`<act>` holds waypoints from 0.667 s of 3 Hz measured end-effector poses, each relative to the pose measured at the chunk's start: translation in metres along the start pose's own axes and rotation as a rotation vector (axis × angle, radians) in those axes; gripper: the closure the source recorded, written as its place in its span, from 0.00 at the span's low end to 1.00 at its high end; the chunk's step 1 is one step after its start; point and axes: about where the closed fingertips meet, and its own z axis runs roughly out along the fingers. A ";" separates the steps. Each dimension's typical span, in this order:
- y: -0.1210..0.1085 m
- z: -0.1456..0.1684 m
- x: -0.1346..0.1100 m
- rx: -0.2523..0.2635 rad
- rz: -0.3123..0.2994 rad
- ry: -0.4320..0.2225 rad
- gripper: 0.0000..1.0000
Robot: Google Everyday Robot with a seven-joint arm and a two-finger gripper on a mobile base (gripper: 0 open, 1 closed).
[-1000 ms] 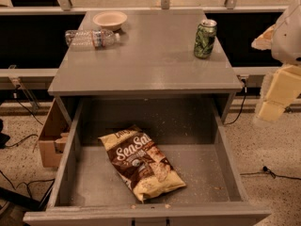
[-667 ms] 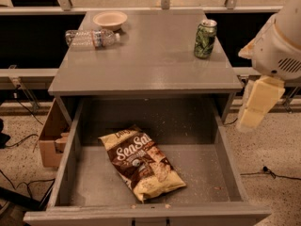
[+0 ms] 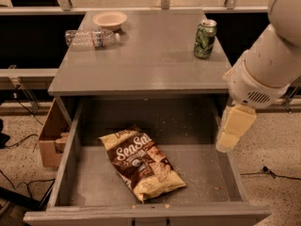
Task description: Pick brown chip bag from top drawer and place on counter
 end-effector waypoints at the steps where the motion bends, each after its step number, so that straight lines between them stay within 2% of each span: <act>1: 0.019 0.029 0.009 0.000 0.042 0.004 0.00; 2: 0.019 0.029 0.009 0.000 0.042 0.004 0.00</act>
Offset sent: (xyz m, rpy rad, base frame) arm -0.0092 0.0007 -0.0242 0.0083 0.0036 -0.0333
